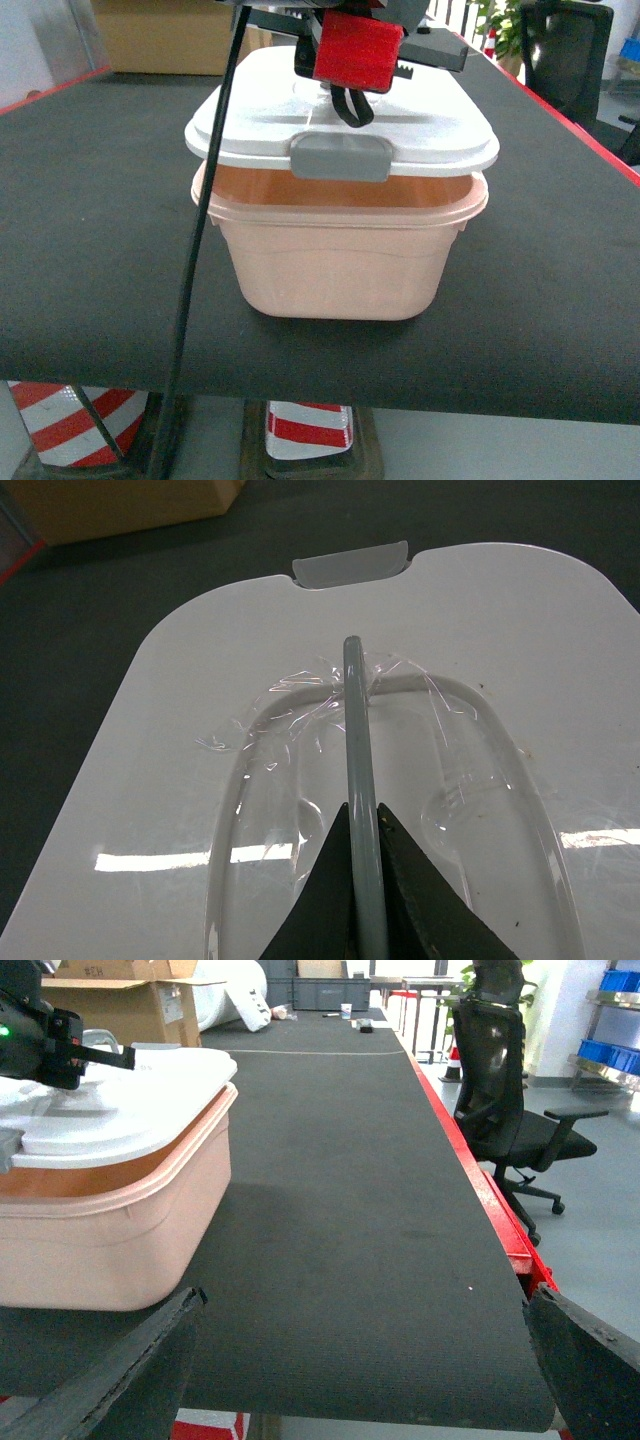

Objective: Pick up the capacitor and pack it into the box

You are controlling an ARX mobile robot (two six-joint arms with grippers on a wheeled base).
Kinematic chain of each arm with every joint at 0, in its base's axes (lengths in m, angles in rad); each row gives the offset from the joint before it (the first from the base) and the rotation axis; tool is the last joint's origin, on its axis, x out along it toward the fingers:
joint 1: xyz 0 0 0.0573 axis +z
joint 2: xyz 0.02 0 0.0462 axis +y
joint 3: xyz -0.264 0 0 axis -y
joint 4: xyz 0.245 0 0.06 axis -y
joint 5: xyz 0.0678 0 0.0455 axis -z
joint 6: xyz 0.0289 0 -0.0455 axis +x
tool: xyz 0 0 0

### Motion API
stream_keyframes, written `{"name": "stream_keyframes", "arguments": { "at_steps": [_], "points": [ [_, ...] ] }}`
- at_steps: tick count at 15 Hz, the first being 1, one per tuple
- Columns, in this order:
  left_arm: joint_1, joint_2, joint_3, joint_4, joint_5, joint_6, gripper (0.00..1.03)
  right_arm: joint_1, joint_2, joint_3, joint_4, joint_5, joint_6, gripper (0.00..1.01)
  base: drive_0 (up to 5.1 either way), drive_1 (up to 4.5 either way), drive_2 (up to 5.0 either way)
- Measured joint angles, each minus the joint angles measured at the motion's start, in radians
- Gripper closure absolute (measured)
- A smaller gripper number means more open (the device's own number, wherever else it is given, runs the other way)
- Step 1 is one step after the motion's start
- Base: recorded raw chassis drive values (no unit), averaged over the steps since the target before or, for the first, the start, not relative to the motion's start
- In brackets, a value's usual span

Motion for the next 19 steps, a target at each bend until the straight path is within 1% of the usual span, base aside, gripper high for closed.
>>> {"name": "stream_keyframes", "arguments": {
  "at_steps": [1,2,12,15,16,17,18,19],
  "points": [
    [-0.006,0.012,0.0,-0.005,0.004,-0.015,1.01,0.0,0.0,0.0,0.0,0.0,0.0,0.03,0.0,0.0,0.0],
    [-0.01,0.024,0.0,-0.007,0.004,-0.019,1.01,0.0,0.0,0.0,0.0,0.0,0.0,0.03,0.0,0.0,0.0],
    [-0.006,0.027,-0.055,0.045,0.0,-0.023,1.01,0.0,0.0,0.0,0.0,0.0,0.0,0.03,0.0,0.0,0.0],
    [-0.003,0.027,-0.062,0.065,0.008,-0.024,0.94,0.0,0.0,0.0,0.0,0.0,0.0,0.03,0.0,0.0,0.0],
    [-0.003,0.023,-0.076,0.094,0.044,-0.024,0.81,0.0,0.0,0.0,0.0,0.0,0.0,0.03,0.0,0.0,0.0],
    [-0.003,0.013,-0.089,0.109,0.071,-0.025,0.7,0.0,0.0,0.0,0.0,0.0,0.0,0.03,0.0,0.0,0.0],
    [-0.003,-0.001,-0.101,0.134,0.086,-0.027,0.59,0.0,0.0,0.0,0.0,0.0,0.0,0.03,0.0,0.0,0.0],
    [-0.003,-0.024,-0.105,0.152,0.106,-0.042,0.47,0.0,0.0,0.0,0.0,0.0,0.0,0.03,0.0,0.0,0.0]
  ]
}}
